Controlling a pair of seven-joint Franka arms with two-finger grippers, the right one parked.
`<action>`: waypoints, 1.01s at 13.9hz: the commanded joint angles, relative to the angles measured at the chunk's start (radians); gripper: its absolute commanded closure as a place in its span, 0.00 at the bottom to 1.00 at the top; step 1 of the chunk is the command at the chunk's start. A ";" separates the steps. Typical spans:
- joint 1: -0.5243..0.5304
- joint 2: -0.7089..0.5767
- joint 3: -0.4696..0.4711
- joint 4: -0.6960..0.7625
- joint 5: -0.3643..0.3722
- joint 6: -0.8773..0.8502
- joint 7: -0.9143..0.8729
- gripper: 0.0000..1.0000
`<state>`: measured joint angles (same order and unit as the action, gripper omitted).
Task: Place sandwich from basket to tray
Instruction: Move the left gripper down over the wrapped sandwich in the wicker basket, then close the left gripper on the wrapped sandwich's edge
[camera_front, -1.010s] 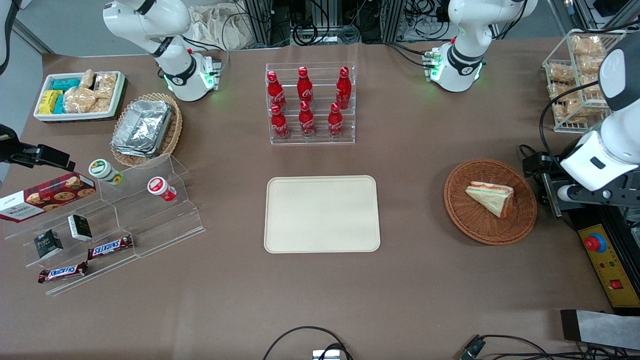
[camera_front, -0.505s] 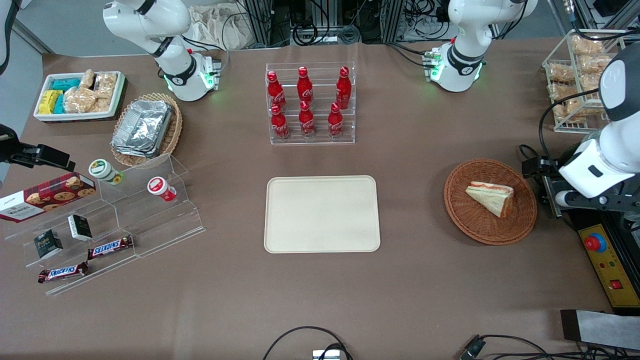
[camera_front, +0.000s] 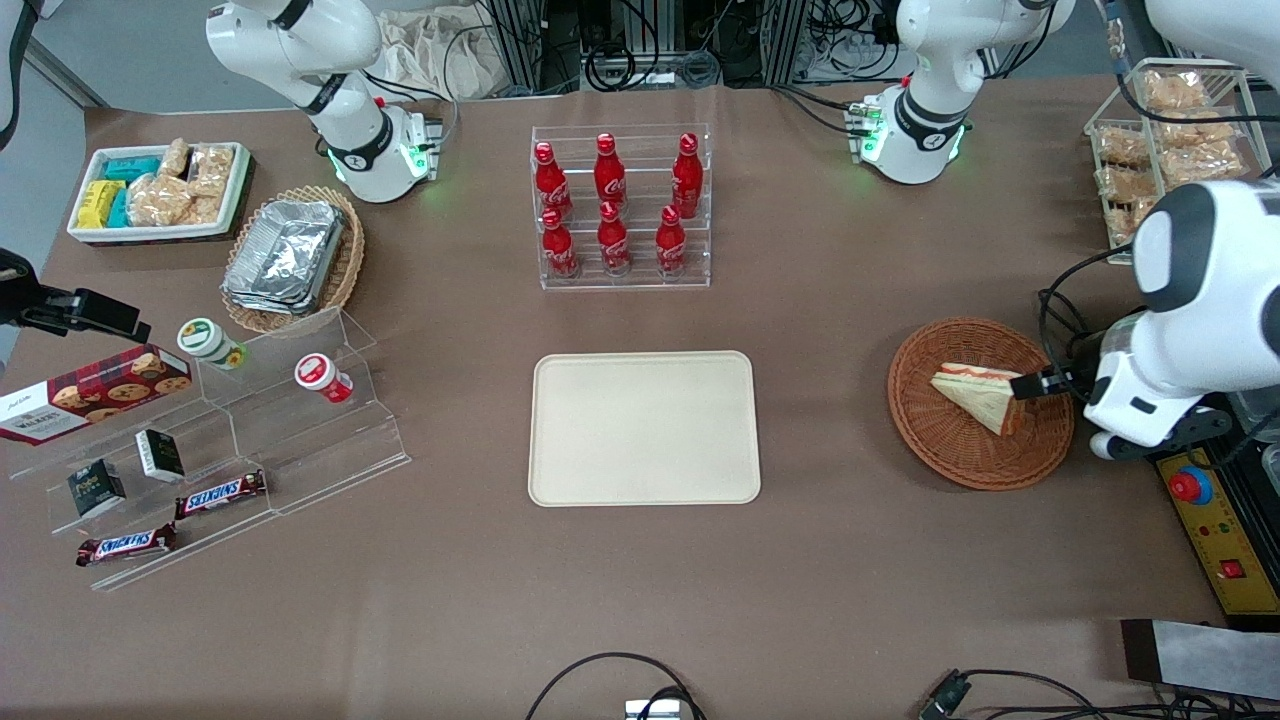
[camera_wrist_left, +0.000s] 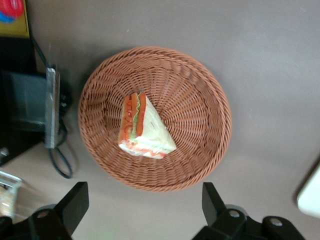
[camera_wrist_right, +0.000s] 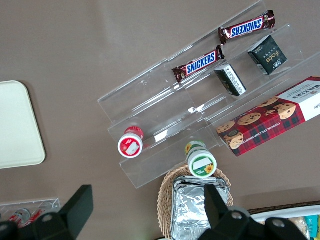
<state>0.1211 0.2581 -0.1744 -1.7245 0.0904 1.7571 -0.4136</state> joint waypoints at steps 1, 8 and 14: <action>0.005 -0.027 -0.002 -0.105 0.015 0.105 -0.158 0.00; 0.006 -0.046 0.078 -0.358 0.015 0.408 -0.217 0.00; 0.008 -0.030 0.079 -0.460 0.002 0.552 -0.232 0.00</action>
<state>0.1242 0.2545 -0.0901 -2.1535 0.0926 2.2877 -0.6245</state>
